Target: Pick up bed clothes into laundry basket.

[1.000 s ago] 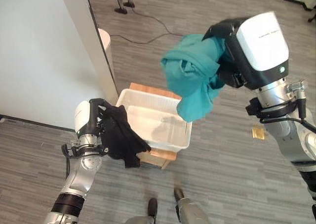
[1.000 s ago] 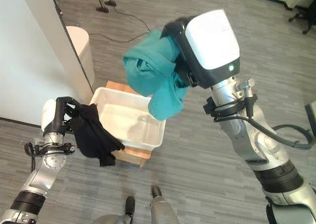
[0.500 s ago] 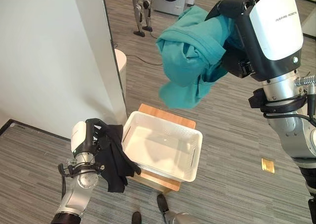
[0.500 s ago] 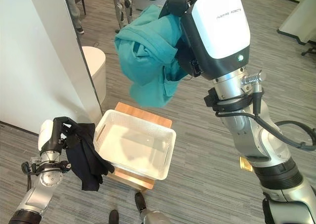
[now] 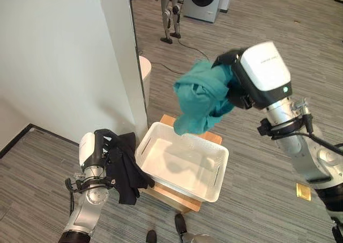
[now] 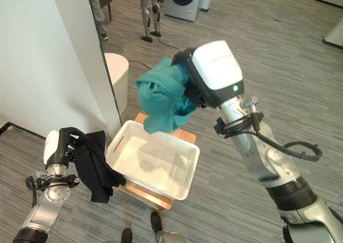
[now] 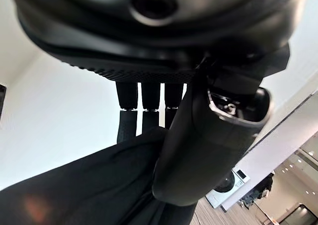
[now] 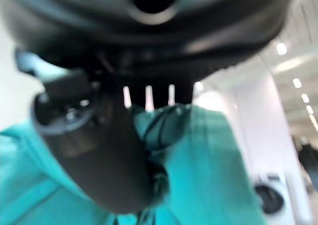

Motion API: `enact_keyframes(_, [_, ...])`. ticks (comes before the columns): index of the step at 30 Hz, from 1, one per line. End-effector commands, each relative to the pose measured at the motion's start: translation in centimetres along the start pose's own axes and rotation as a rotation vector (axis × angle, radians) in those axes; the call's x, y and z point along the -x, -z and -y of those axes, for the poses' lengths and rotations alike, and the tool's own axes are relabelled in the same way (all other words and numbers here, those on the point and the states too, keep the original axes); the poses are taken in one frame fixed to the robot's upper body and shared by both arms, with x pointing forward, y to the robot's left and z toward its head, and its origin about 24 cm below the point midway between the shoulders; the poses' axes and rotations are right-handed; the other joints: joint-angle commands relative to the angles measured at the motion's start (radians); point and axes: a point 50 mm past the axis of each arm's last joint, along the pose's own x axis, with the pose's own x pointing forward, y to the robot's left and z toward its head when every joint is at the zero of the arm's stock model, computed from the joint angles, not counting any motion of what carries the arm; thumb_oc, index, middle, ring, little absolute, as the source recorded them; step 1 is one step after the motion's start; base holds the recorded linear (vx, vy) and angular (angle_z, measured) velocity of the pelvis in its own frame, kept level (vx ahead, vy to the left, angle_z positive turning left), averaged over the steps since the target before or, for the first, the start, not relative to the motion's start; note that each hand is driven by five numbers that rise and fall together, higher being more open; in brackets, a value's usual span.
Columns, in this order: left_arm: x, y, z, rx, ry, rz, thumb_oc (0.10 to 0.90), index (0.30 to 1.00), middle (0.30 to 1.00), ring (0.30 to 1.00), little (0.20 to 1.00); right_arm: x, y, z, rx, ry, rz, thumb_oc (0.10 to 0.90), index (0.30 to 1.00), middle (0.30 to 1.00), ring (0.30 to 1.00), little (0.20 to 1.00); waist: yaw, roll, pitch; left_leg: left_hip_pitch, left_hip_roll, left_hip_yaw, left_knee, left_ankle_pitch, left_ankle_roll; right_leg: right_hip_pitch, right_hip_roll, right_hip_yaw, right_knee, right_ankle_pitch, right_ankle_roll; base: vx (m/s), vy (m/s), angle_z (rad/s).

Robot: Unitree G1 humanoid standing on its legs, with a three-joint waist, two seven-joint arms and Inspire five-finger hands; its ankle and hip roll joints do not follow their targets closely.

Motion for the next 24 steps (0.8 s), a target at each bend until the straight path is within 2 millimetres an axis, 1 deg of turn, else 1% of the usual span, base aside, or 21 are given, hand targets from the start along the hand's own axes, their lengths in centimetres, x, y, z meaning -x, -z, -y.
enact_keyframes(1, [-1.1,-2.6,-2.4,0.005,-0.086,0.175,0.4,0.3,0.3,0.3,0.3,-0.7,0.5,1.8,-0.006,0.134,-0.023,0.4,0.3,0.3,0.3,0.3,0.015,-0.035,-0.167,-0.054,0.002,-0.003,0.002,-0.052,-0.048,0.097,-0.116,0.009,0.023,-0.178,0.116,0.04,-0.037,0.06])
enact_keyframes(2, [-1.1,-2.6,-2.3,0.005,-0.08,0.176,0.4,0.3,0.3,0.3,0.3,-0.4,0.6,0.7,-0.025,0.098,-0.045,0.4,0.3,0.3,0.3,0.3,0.019,-0.033,-0.164,-0.055,0.003,-0.005,0.002,-0.052,-0.048,0.097,-0.117,0.007,0.023,-0.179,0.115,0.04,-0.031,0.01])
enact_keyframes(12, [-0.8,-2.2,-1.2,0.0,-0.02,0.162,0.4,0.3,0.3,0.3,0.3,1.9,1.6,-5.6,-0.097,-0.113,-0.177,0.4,0.3,0.3,0.3,0.3,0.041,-0.03,-0.151,-0.064,0.002,-0.018,0.002,-0.05,-0.047,0.1,-0.127,-0.016,0.014,-0.183,0.112,0.05,-0.032,0.05])
enact_keyframes(13, [-0.8,-2.2,-1.0,0.001,-0.01,0.159,0.4,0.3,0.3,0.3,0.3,2.3,1.9,-6.9,-0.099,-0.159,-0.208,0.4,0.3,0.3,0.3,0.3,0.049,-0.029,-0.147,-0.068,0.001,-0.02,0.002,-0.048,-0.047,0.098,-0.128,-0.024,0.012,-0.185,0.112,0.04,-0.022,0.13])
enact_keyframes(14, [-0.8,-2.1,-1.0,0.001,-0.011,0.159,0.4,0.3,0.3,0.3,0.3,2.3,1.9,-6.9,-0.1,-0.158,-0.208,0.4,0.3,0.3,0.3,0.3,0.048,-0.029,-0.148,-0.068,0.001,-0.02,0.002,-0.048,-0.046,0.098,-0.128,-0.025,0.012,-0.185,0.112,0.04,-0.019,0.13])
enact_keyframes(16, [-0.8,-2.0,-0.8,0.004,-0.002,0.152,0.4,0.3,0.3,0.3,0.3,2.5,2.2,-7.9,-0.108,-0.188,-0.237,0.4,0.3,0.3,0.3,0.3,0.054,-0.03,-0.144,-0.073,0.0,-0.022,0.002,-0.046,-0.046,0.096,-0.13,-0.032,0.011,-0.187,0.113,0.03,-0.017,0.04])
enact_keyframes(17, [-0.8,-2.0,-0.6,0.008,0.003,0.149,0.4,0.3,0.3,0.3,0.3,2.8,2.3,-8.5,-0.116,-0.209,-0.254,0.4,0.3,0.3,0.3,0.3,0.058,-0.03,-0.141,-0.076,0.0,-0.022,0.002,-0.045,-0.046,0.096,-0.131,-0.036,0.011,-0.187,0.113,0.04,-0.018,0.05])
enact_keyframes(18, [-0.8,-1.8,-0.4,0.006,0.012,0.139,0.4,0.3,0.3,0.3,0.3,3.1,2.3,-9.6,-0.128,-0.238,-0.279,0.4,0.3,0.3,0.3,0.3,0.062,-0.029,-0.137,-0.082,-0.001,-0.023,0.002,-0.043,-0.046,0.092,-0.132,-0.043,0.009,-0.188,0.115,0.03,-0.009,0.06])
enact_keyframes(19, [-0.8,-1.8,-0.4,0.005,0.012,0.139,0.4,0.3,0.3,0.3,0.3,3.1,2.3,-9.6,-0.129,-0.238,-0.279,0.4,0.3,0.3,0.3,0.3,0.061,-0.029,-0.138,-0.083,-0.002,-0.024,0.002,-0.043,-0.046,0.091,-0.133,-0.043,0.009,-0.188,0.115,0.03,-0.007,0.1])
enact_keyframes(20, [-0.8,-1.7,-0.3,0.003,0.017,0.135,0.4,0.3,0.3,0.3,0.3,3.2,2.2,-10.1,-0.141,-0.253,-0.285,0.4,0.3,0.3,0.3,0.3,0.065,-0.029,-0.136,-0.086,-0.003,-0.026,0.002,-0.042,-0.046,0.089,-0.133,-0.046,0.008,-0.189,0.114,0.03,-0.01,0.12])
enact_keyframes(22, [-0.8,-1.6,0.1,0.0,0.033,0.132,0.4,0.3,0.3,0.3,0.3,3.8,1.9,-11.7,-0.163,-0.299,-0.31,0.4,0.3,0.3,0.3,0.3,0.074,-0.029,-0.132,-0.092,-0.004,-0.03,0.002,-0.04,-0.045,0.087,-0.134,-0.054,0.008,-0.191,0.114,0.04,-0.01,0.18])
enact_keyframes(24, [-0.7,-1.6,0.4,0.005,0.049,0.13,0.4,0.3,0.3,0.3,0.3,4.1,2.0,-12.7,-0.171,-0.331,-0.333,0.4,0.3,0.3,0.3,0.3,0.08,-0.029,-0.129,-0.096,-0.006,-0.034,0.002,-0.039,-0.045,0.084,-0.134,-0.061,0.007,-0.192,0.113,0.03,-0.007,0.16])
